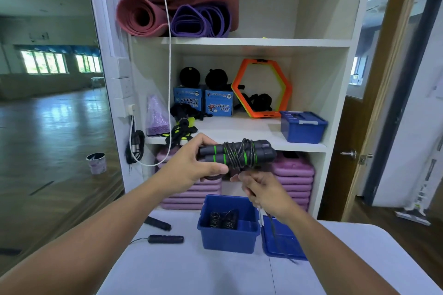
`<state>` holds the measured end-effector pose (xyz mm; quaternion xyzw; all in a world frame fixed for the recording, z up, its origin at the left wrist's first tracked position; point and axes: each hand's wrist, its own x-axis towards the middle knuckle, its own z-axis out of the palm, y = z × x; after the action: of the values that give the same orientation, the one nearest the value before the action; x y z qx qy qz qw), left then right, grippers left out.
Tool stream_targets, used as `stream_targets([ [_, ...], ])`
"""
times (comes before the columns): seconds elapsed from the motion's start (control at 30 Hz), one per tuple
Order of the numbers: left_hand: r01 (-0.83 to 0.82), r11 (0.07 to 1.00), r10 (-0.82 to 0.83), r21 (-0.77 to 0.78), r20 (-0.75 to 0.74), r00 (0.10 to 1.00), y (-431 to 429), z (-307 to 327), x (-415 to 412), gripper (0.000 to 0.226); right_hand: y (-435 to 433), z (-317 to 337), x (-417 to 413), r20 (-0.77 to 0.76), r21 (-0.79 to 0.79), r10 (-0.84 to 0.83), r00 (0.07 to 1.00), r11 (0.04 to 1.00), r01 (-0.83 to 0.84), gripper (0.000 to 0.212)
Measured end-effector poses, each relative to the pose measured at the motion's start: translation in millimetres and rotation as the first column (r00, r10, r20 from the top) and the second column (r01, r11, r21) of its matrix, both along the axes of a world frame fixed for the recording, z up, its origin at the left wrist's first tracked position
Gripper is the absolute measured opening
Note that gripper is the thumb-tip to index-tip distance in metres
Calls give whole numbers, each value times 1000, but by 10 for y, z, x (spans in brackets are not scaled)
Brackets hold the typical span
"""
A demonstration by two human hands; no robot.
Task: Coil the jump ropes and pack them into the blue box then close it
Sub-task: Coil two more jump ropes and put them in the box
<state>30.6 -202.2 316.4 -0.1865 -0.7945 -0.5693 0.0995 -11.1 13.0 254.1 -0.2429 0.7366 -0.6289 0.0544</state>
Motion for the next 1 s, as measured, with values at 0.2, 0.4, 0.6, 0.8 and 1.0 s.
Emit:
stream_targets([
  [0.2,-260,963,257,-67,-52,965,-58,-72,-279,43,-15,-70,54,-194,269,-12,981,961,65,28],
  [0.4,-468,828,442,-307,-155,884,-238,-103,-487,56,53,135,77,-359,475,77,930,873,111,28],
  [0.6,-322,779,303,-539,-126,945,-286,-93,-406,55,176,511,71,-508,502,73,858,835,226,18],
  [0.8,8,871,30,-492,69,997,-190,-189,-131,59,300,927,77,-515,432,88,853,886,169,13],
  [1.0,148,902,-130,-405,72,989,111,-125,223,50,174,1136,77,-438,415,220,871,910,-21,8],
])
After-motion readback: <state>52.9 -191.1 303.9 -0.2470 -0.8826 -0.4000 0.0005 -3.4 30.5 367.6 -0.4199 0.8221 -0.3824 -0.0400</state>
